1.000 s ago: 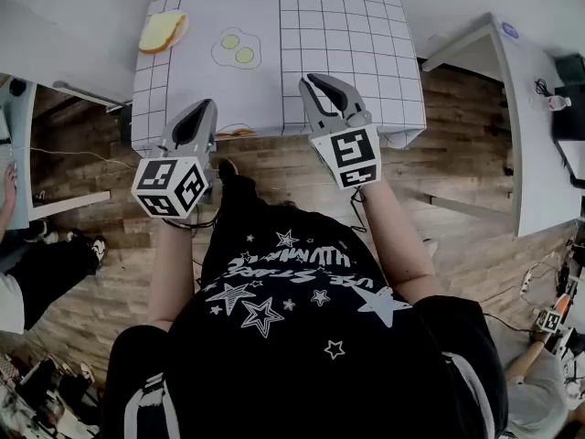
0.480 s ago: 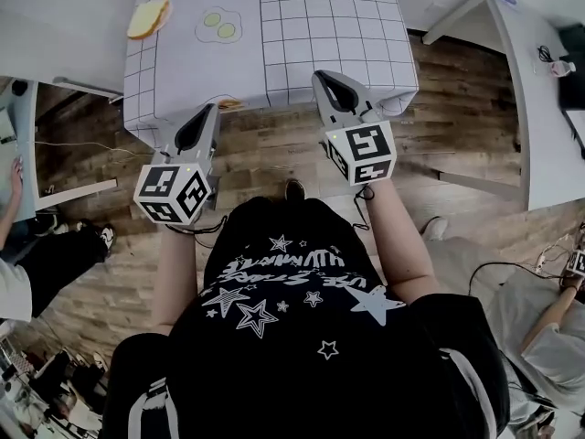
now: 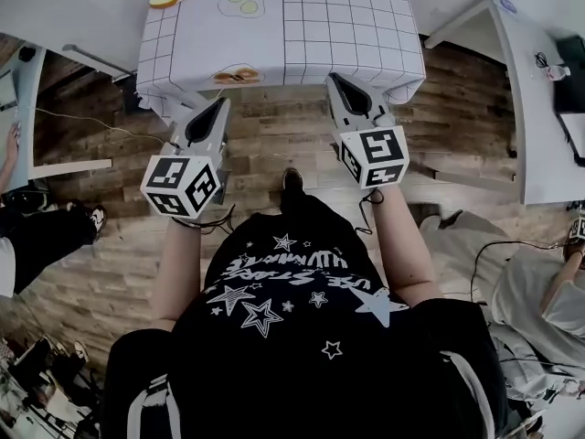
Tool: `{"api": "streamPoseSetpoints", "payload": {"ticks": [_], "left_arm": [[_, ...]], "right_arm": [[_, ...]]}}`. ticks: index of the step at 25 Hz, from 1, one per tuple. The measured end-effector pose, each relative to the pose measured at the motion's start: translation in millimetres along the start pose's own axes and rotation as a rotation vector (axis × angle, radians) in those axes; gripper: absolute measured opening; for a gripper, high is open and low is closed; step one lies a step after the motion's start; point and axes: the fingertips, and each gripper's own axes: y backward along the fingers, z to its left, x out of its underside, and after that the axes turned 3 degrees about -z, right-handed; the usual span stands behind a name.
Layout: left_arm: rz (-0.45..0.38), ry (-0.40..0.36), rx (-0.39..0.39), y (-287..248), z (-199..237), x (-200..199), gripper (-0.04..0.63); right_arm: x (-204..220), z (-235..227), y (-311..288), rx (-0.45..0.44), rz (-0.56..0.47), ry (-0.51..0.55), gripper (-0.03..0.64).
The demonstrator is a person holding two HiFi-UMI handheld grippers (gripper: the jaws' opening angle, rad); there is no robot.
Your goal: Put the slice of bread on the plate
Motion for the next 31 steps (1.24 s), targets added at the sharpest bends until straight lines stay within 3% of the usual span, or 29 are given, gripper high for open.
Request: {"api": "streamPoseSetpoints", "payload": {"ticks": [8, 21, 31], "left_arm": [[-0.066, -0.024, 0.007, 27, 25, 15, 0.009], [-0.106, -0.087, 0.055, 130, -21, 43, 0.009], [-0.122, -0.103, 0.043, 169, -34, 50, 0.009]], "right_arm": [[6, 47, -14, -0.024, -0.013, 0.074, 0.014], [21, 136, 72, -0.037, 0.004, 0.115, 0.014], [25, 173, 99, -0.042, -0.01, 0.083, 0.012]]}}
